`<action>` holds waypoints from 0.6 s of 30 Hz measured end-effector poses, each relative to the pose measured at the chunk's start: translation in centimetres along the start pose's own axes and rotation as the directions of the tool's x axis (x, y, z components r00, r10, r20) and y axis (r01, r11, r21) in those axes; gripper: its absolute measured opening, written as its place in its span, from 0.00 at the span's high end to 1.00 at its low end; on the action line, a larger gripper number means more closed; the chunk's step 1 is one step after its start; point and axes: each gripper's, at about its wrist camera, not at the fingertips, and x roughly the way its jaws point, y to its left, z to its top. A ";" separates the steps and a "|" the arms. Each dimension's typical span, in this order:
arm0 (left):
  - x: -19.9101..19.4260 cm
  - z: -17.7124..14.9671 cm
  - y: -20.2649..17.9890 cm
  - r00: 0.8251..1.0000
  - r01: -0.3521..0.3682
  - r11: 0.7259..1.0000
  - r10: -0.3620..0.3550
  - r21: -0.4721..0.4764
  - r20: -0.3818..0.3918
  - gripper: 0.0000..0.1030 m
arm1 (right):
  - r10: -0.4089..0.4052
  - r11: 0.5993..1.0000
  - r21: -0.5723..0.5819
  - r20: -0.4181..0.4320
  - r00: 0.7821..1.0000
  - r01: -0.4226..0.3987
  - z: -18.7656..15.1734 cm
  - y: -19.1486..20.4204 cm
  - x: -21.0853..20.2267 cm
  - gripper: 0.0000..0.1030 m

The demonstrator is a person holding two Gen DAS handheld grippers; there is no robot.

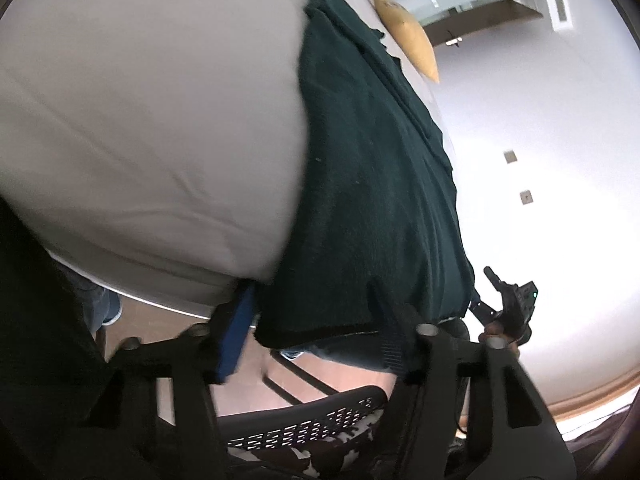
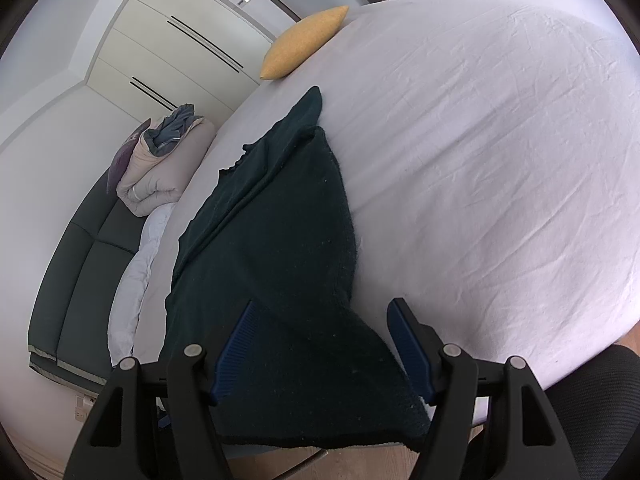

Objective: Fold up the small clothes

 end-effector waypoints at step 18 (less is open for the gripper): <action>1.5 -0.3 -2.1 0.999 0.005 0.998 -0.002 0.061 -0.054 0.93 | -0.123 0.992 -0.054 -0.119 0.985 0.117 1.5 -1.1 -3.5 0.31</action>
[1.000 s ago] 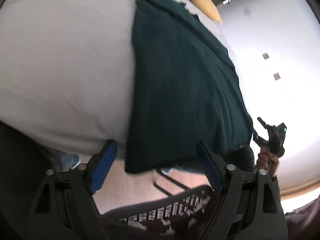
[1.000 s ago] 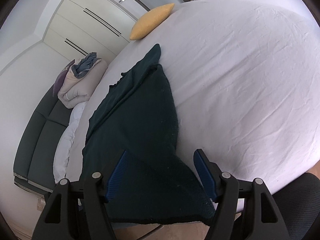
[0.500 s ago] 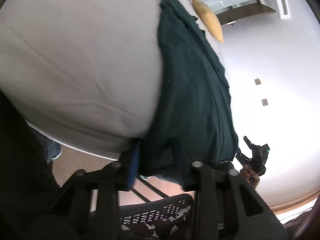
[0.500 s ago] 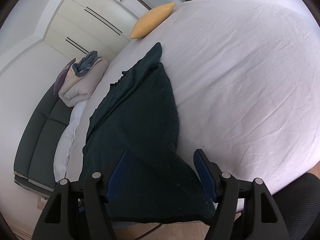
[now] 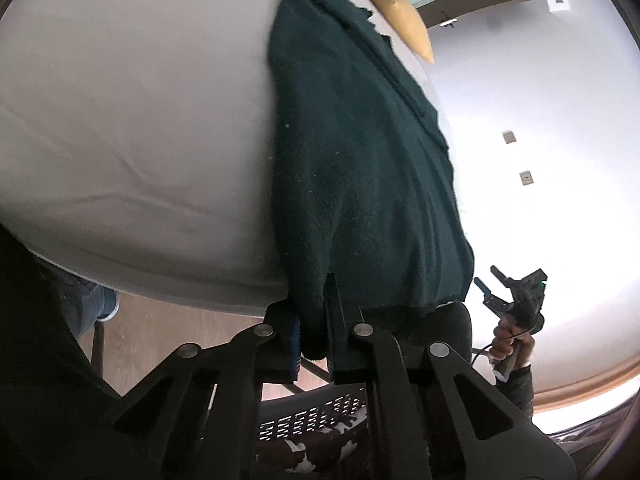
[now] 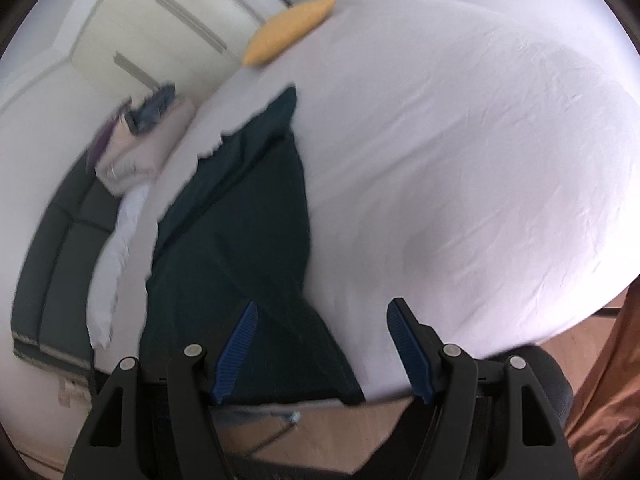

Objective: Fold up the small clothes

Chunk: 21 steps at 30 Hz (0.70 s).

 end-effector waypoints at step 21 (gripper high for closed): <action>-2.9 1.1 -2.7 0.994 0.087 0.994 -0.091 0.059 0.067 0.93 | 0.036 0.999 0.031 -0.257 0.966 -0.029 -2.1 -1.2 3.9 0.64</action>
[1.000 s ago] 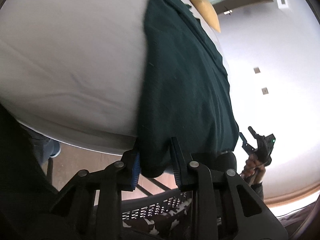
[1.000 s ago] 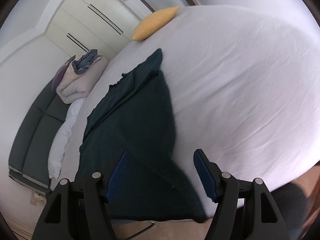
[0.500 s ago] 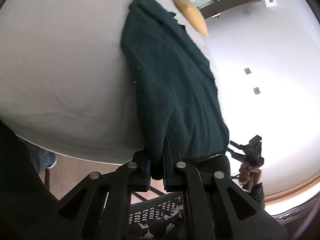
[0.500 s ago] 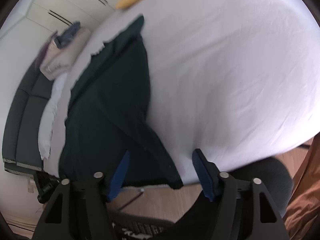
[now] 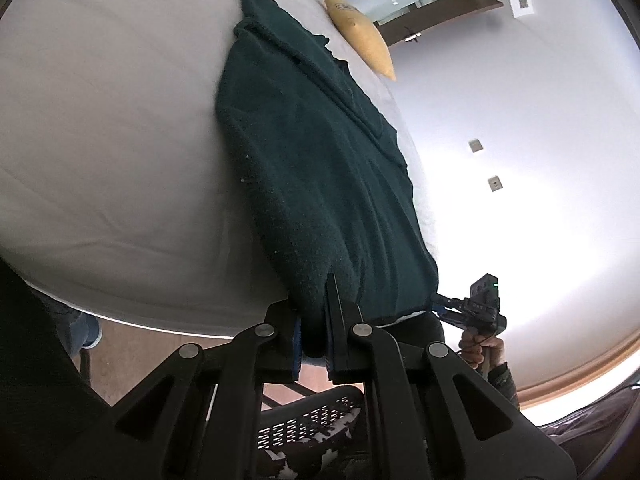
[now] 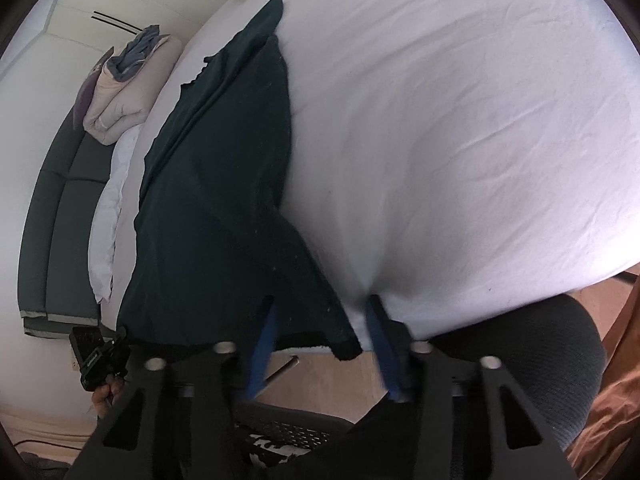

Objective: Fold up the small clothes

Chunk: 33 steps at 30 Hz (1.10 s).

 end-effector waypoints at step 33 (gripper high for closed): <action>-4.3 5.7 -4.3 0.972 0.142 0.986 -0.156 0.091 0.177 0.95 | 0.386 0.922 -0.075 0.262 0.884 -0.381 1.7 7.7 -3.0 0.93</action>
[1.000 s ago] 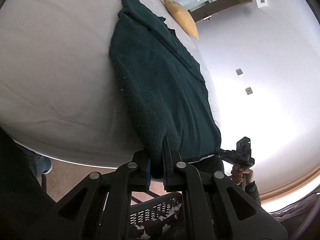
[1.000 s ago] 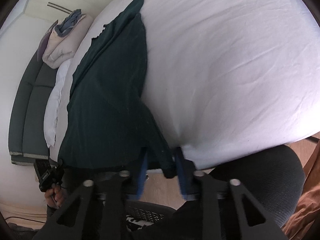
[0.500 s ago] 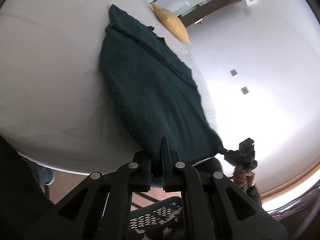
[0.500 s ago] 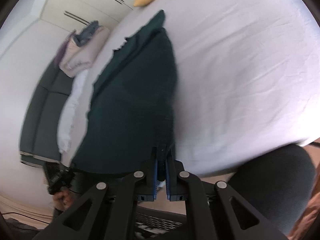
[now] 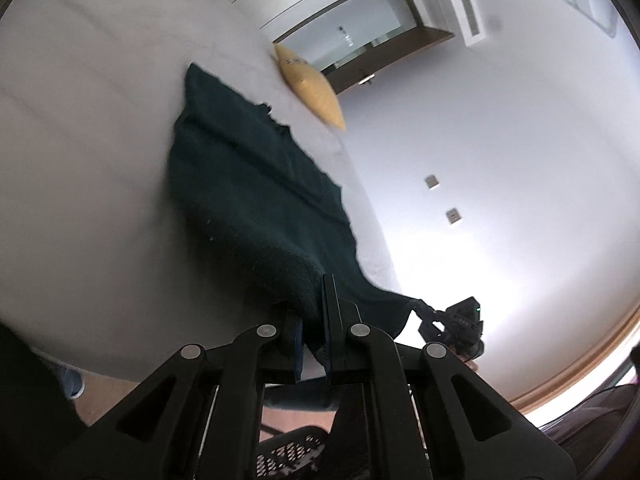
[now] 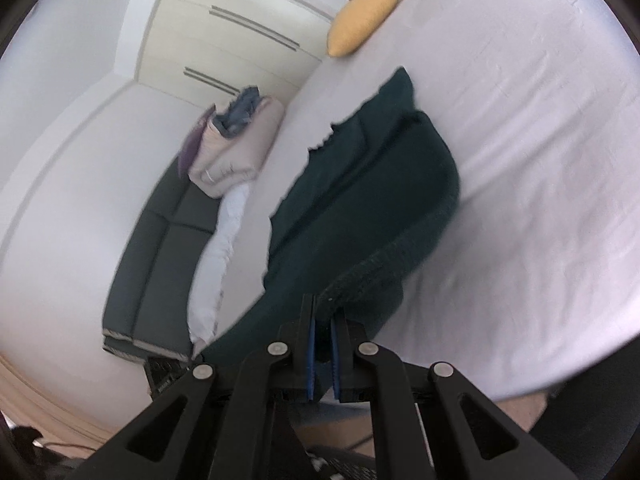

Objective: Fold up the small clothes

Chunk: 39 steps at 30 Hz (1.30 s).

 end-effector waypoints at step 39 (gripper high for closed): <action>18.6 27.8 10.0 0.988 -0.117 0.973 0.134 -0.197 0.080 0.95 | -0.206 0.975 0.120 0.146 0.967 0.190 24.1 -3.1 19.0 0.93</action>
